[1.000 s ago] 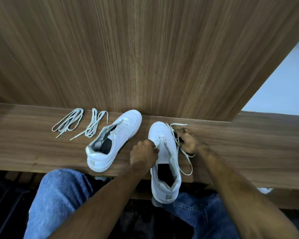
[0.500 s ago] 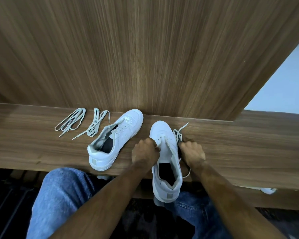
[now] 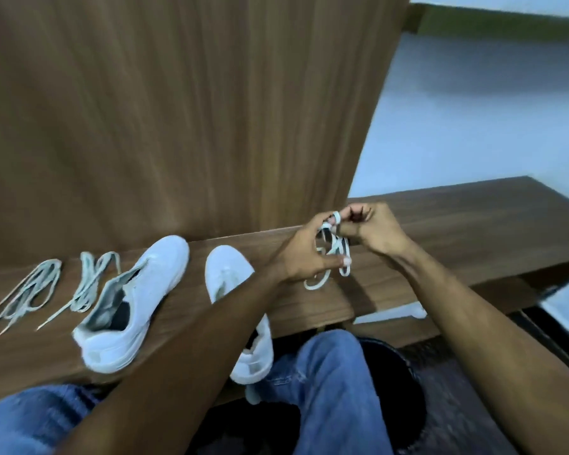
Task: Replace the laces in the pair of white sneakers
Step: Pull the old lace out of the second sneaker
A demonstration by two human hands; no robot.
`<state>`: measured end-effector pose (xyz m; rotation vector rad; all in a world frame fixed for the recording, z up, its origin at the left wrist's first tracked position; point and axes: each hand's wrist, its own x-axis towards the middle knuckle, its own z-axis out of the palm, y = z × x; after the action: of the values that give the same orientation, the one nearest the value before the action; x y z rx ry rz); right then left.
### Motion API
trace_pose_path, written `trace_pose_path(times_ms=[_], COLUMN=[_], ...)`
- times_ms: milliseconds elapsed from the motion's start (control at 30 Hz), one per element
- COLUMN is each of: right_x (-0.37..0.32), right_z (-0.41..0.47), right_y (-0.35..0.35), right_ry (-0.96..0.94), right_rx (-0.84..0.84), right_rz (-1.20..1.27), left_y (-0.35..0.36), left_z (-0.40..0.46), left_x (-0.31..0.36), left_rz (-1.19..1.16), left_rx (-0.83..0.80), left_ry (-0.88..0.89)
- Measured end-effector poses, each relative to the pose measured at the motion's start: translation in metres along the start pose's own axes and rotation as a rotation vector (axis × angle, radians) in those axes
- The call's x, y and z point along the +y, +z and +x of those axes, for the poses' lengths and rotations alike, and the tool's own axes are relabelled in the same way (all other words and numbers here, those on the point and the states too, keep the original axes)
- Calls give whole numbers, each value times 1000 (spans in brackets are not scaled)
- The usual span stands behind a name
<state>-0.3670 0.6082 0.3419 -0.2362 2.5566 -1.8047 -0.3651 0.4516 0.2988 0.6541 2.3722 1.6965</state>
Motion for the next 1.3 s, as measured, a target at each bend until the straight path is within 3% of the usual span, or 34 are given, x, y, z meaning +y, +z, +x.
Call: trace_pose_path(times_ms=[100,200,367,567,667,800,867,1167,1300], right_x=[7,26,78,137,164,193,193,126,75], right_z=[-20,-49,-95,-133,-144,-148,-145,-79,-34], right_y=[-34,-63,-85,-74,-68,-65,-62,-25,40], right_ry=[37,136,259,377,438,613,630,298,150], right_rx=[125,263,367,321,247,53,55,274,126], right_rz=[48,95,-79,-328,-428,-609,-611,-278,-213], left_y=[35,77,152,201,206,189,172,48,-33], left_z=[22,34,26,11,12,21,27,22,-21], left_x=[30,47,37,-4,-16,-19,-17,-5,-22], left_rz=[-128,-69,-85,-30,166,268,236,144,189], left_rx=[-14,-88,-163,-241,-342,-312,-261,67,250], left_ry=[-80,-186,-375,-564,-558,-474,-460,-305,-289])
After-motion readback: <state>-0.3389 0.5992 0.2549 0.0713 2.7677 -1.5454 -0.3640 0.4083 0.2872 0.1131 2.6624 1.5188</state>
